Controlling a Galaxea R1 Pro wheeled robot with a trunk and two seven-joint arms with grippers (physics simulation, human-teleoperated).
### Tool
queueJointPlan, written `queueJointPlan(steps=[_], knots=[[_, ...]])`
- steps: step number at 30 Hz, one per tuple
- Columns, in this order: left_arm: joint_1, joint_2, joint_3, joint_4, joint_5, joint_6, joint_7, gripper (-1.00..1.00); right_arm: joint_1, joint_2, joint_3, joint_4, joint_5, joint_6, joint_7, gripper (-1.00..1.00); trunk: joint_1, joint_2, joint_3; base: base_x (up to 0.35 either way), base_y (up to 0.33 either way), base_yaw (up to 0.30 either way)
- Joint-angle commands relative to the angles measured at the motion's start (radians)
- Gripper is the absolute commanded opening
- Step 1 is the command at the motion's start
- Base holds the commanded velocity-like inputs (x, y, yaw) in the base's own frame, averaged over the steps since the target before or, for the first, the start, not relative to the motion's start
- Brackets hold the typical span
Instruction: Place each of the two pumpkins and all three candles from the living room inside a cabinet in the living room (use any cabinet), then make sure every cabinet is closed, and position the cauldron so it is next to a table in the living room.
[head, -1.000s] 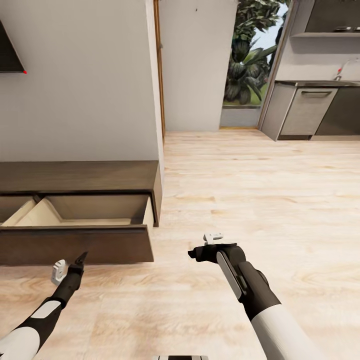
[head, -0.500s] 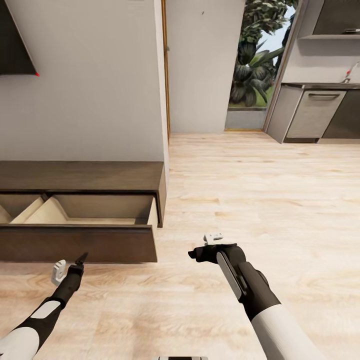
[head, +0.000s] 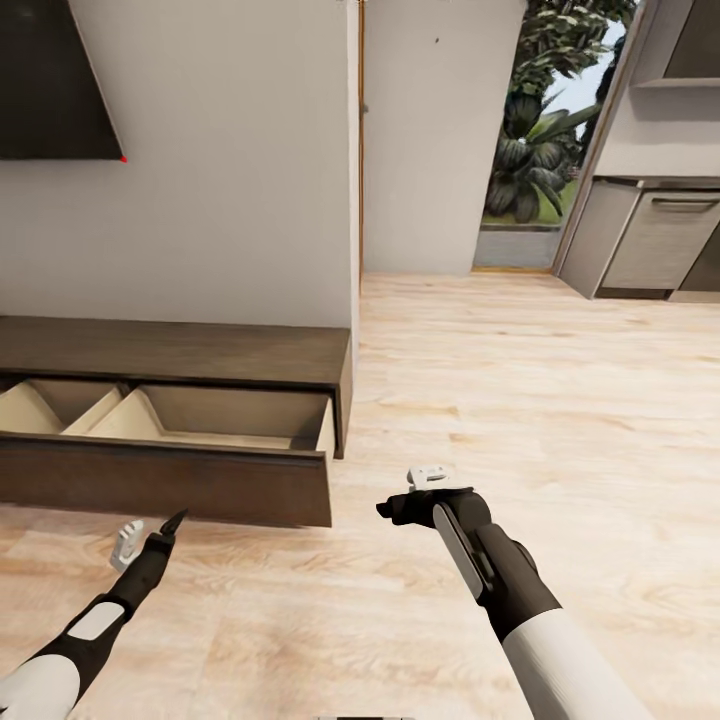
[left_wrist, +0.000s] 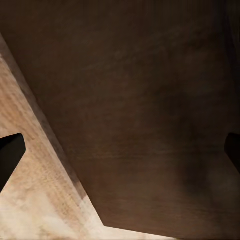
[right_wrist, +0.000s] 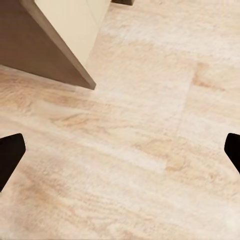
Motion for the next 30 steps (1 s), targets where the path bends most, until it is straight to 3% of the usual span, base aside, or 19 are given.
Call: queueJointPlan(steps=[1, 4, 12, 23, 30], knots=[[0.000, 0.001, 0.001, 0.000, -0.015, 0.007, -0.007, 1.00, 0.000, 0.000, 0.000, -0.001, -0.001, 0.004, 0.002, 1.00, 0.000, 0.000, 0.000, 0.000, 0.000, 0.178], [0.000, 0.004, 0.001, -0.001, -0.038, 0.008, -0.011, 1.00, 0.000, 0.000, 0.000, -0.001, -0.001, 0.004, 0.002, 1.00, 0.000, 0.000, 0.004, 0.000, 0.000, 0.180], [0.001, 0.026, 0.001, -0.003, -0.049, 0.003, -0.013, 1.00, 0.000, -0.001, -0.001, -0.001, -0.002, 0.004, 0.000, 1.00, 0.000, 0.000, 0.015, 0.000, 0.000, 0.182], [0.005, 0.042, 0.001, 0.006, -0.050, 0.004, -0.004, 1.00, 0.000, -0.001, -0.008, -0.002, -0.002, 0.005, 0.001, 1.00, -0.005, 0.002, 0.071, 0.000, 0.000, 0.185], [0.006, 0.060, 0.000, 0.060, -0.052, 0.007, 0.010, 1.00, 0.000, -0.001, -0.003, -0.002, -0.002, 0.005, 0.002, 1.00, -0.008, 0.004, 0.100, 0.000, 0.000, 0.049]])
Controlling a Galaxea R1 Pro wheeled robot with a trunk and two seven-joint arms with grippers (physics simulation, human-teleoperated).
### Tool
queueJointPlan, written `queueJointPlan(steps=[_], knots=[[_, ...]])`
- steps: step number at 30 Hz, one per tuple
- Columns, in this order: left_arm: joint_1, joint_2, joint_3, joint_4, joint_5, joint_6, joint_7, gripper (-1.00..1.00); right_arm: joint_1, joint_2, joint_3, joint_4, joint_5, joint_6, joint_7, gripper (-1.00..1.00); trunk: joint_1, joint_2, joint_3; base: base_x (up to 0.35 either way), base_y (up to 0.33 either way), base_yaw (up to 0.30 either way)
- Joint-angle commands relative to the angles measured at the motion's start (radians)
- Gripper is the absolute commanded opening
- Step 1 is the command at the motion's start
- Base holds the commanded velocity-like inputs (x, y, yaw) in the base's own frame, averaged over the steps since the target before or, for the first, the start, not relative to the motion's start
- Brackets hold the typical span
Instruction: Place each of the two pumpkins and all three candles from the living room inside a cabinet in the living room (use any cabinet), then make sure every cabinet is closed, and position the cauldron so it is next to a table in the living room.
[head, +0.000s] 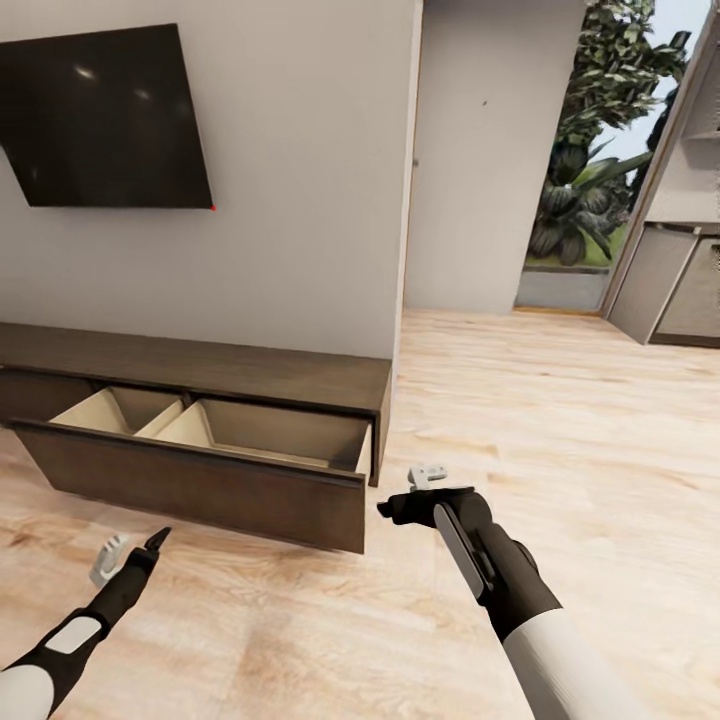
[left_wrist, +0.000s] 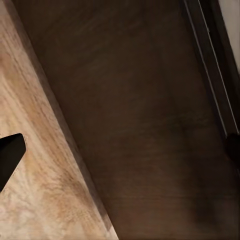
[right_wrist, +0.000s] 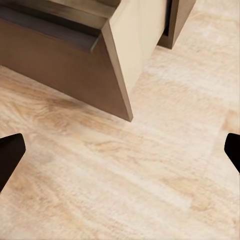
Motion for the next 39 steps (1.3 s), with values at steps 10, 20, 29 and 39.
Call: queueJointPlan(steps=[10, 20, 29, 39], knots=[[-0.001, 0.004, -0.003, 0.028, -0.151, 0.014, -0.002, 1.00, -0.001, 0.001, 0.001, 0.000, 0.001, 0.007, 0.000, 1.00, -0.005, 0.002, 0.038, 0.000, 0.000, 0.002], [-0.001, 0.003, -0.003, 0.071, -0.165, 0.018, 0.052, 1.00, 0.013, 0.001, 0.001, -0.001, -0.001, -0.002, 0.002, 1.00, -0.009, 0.004, 0.077, 0.000, 0.000, 0.000], [-0.001, 0.002, -0.004, 0.080, -0.236, 0.018, 0.074, 1.00, 0.042, -0.002, -0.001, 0.000, 0.000, -0.005, 0.003, 1.00, -0.013, 0.006, 0.111, 0.000, 0.000, 0.000], [0.000, 0.000, -0.003, 0.097, -0.271, 0.013, 0.110, 1.00, 0.044, -0.006, -0.003, 0.028, 0.002, 0.003, 0.008, 1.00, -0.018, 0.009, 0.137, 0.000, -0.093, 0.000]])
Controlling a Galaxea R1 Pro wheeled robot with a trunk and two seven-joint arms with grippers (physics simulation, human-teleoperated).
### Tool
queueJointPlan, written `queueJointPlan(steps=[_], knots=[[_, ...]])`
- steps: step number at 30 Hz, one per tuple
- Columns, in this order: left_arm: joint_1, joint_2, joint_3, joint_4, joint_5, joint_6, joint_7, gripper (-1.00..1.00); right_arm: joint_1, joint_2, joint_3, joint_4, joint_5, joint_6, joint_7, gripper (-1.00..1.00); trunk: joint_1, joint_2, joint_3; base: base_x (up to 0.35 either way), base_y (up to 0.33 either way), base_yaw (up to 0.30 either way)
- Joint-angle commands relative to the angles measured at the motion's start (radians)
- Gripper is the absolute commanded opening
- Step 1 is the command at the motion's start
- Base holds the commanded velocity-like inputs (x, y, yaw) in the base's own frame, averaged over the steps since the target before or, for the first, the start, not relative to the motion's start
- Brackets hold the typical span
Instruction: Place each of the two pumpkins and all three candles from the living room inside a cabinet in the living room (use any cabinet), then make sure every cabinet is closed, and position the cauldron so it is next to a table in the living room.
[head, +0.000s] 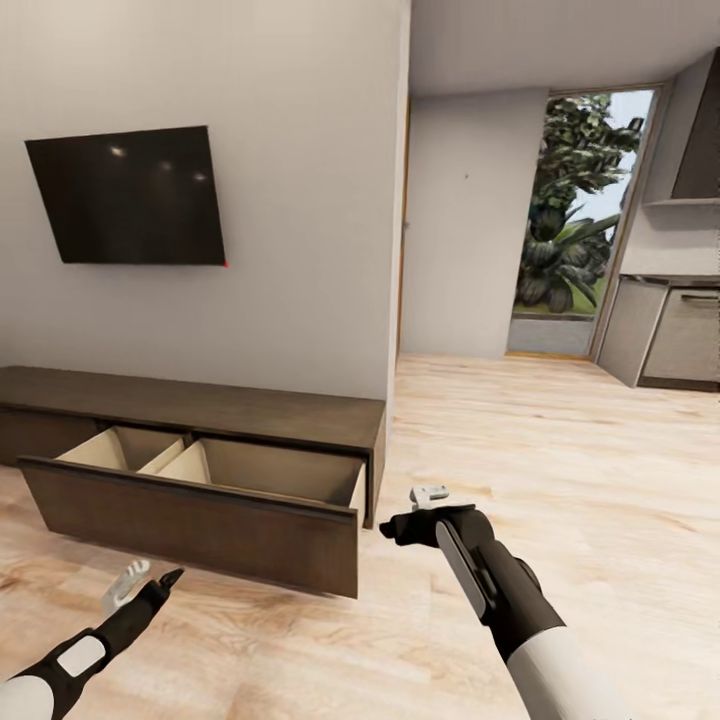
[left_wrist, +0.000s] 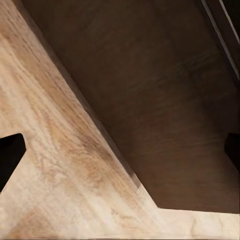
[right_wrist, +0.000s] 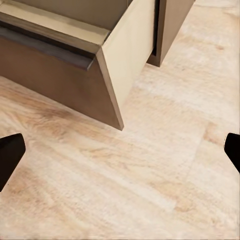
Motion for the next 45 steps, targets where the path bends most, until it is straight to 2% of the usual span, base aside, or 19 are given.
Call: queueJointPlan(steps=[1, 7, 12, 22, 27, 29, 30, 35, 41, 45], knots=[[-0.001, 0.000, 0.008, 0.002, 0.001, 0.007, 0.004, 1.00, -0.001, 0.000, 0.000, 0.006, -0.001, 0.004, 0.002, 1.00, -0.001, 0.000, 0.001, 0.000, -0.046, 0.000], [-0.001, 0.000, 0.009, 0.006, 0.000, 0.006, 0.050, 1.00, -0.001, 0.000, -0.003, 0.052, 0.000, 0.003, 0.002, 1.00, -0.003, 0.001, 0.015, 0.000, -0.017, 0.000], [-0.001, 0.000, 0.009, 0.007, 0.000, 0.006, 0.056, 1.00, -0.001, -0.001, -0.001, 0.065, 0.000, 0.004, 0.001, 1.00, -0.006, 0.002, 0.026, 0.000, -0.003, 0.000], [-0.001, 0.000, 0.009, 0.012, 0.001, 0.007, 0.060, 1.00, -0.001, 0.000, 0.005, 0.154, 0.000, -0.006, 0.001, 1.00, -0.010, 0.005, 0.049, 0.000, 0.000, 0.000], [-0.001, 0.001, 0.010, 0.006, -0.004, 0.009, 0.068, 1.00, -0.001, 0.001, 0.013, 0.194, 0.000, -0.007, 0.004, 1.00, -0.029, 0.040, 0.057, 0.000, 0.000, 0.000], [-0.001, -0.002, 0.011, 0.002, -0.010, 0.010, 0.088, 1.00, -0.001, 0.001, 0.024, 0.199, 0.000, -0.008, 0.004, 1.00, -0.037, 0.054, 0.060, 0.000, 0.000, 0.000], [-0.001, -0.010, 0.011, -0.002, -0.023, 0.010, 0.125, 1.00, -0.001, 0.000, 0.038, 0.203, 0.000, -0.008, 0.003, 1.00, -0.041, 0.061, 0.061, 0.000, 0.000, 0.000], [-0.001, -0.013, 0.012, -0.004, -0.030, 0.012, 0.142, 1.00, -0.001, 0.000, 0.044, 0.253, 0.000, -0.008, 0.003, 1.00, -0.060, 0.096, 0.069, 0.000, 0.000, 0.000], [-0.001, -0.046, 0.011, -0.003, -0.035, 0.014, 0.142, 1.00, -0.001, 0.000, 0.044, 0.295, -0.001, -0.008, 0.001, 1.00, -0.083, 0.138, 0.078, 0.000, 0.000, 0.000], [-0.001, -0.062, 0.010, 0.004, -0.063, 0.013, 0.142, 1.00, -0.001, 0.000, 0.044, 0.298, -0.002, -0.008, 0.000, 1.00, -0.098, 0.166, 0.084, 0.000, 0.000, 0.000]])
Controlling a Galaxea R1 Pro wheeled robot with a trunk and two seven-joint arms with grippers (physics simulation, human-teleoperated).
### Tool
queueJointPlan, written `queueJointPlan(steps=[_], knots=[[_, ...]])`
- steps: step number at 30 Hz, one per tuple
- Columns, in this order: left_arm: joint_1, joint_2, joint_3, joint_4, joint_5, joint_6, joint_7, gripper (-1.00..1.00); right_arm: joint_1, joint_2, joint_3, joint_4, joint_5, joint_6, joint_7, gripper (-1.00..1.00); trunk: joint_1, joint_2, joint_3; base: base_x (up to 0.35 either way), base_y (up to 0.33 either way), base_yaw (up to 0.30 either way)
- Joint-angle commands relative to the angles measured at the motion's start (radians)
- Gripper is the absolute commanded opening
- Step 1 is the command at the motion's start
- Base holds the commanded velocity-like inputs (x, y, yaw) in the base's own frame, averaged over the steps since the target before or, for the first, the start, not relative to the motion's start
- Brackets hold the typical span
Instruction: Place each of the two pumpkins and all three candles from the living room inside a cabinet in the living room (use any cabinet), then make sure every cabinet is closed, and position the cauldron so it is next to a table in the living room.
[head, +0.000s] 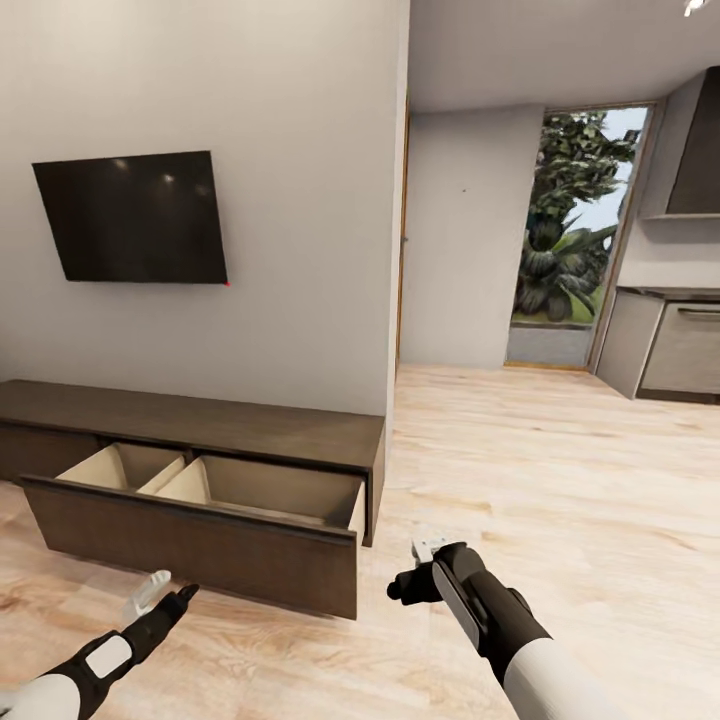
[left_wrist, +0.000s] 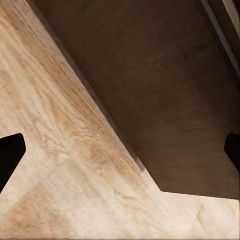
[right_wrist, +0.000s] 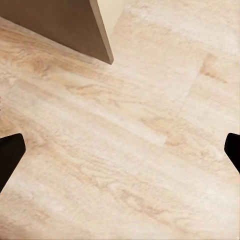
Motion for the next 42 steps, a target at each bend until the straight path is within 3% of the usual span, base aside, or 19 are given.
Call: queueJointPlan(steps=[1, 8, 17, 26, 29, 32, 39, 42], knots=[[0.000, -0.002, 0.008, 0.002, -0.003, 0.008, -0.003, 1.00, 0.000, 0.000, 0.001, 0.000, -0.003, 0.004, 0.000, 1.00, -0.004, 0.007, 0.000, 0.000, 0.000, 0.000], [0.000, -0.015, 0.007, 0.077, -0.029, 0.004, 0.002, 1.00, 0.042, 0.000, 0.003, 0.001, -0.003, 0.003, 0.004, 1.00, -0.031, 0.056, 0.011, 0.000, 0.000, 0.000], [0.000, -0.043, 0.006, 0.093, -0.033, 0.003, 0.001, 1.00, 0.059, 0.000, 0.015, 0.005, -0.002, -0.012, 0.007, 1.00, -0.066, 0.119, 0.025, 0.000, 0.000, 0.072], [0.000, -0.046, 0.006, 0.094, -0.034, 0.000, 0.023, 1.00, 0.061, 0.001, 0.096, 0.043, -0.002, -0.085, 0.005, 1.00, -0.100, 0.182, 0.040, 0.000, 0.000, 0.145], [0.000, -0.047, 0.006, 0.092, -0.036, -0.002, 0.047, 1.00, 0.062, 0.003, 0.194, 0.063, -0.003, -0.106, 0.002, 1.00, -0.112, 0.203, 0.045, 0.000, 0.000, 0.161], [0.000, -0.047, 0.007, 0.090, -0.036, -0.002, 0.051, 1.00, 0.062, 0.003, 0.227, 0.071, -0.003, -0.133, 0.000, 1.00, -0.123, 0.224, 0.051, 0.000, 0.000, 0.186], [0.000, -0.049, 0.007, 0.091, -0.037, -0.002, 0.051, 1.00, 0.063, 0.003, 0.235, 0.081, -0.002, -0.165, -0.001, 1.00, -0.150, 0.273, 0.069, 0.000, 0.000, 0.132], [0.000, -0.068, 0.006, 0.091, -0.037, -0.003, 0.051, 1.00, 0.063, 0.003, 0.236, 0.082, -0.002, -0.170, -0.002, 1.00, -0.161, 0.294, 0.078, 0.000, 0.000, 0.022]])
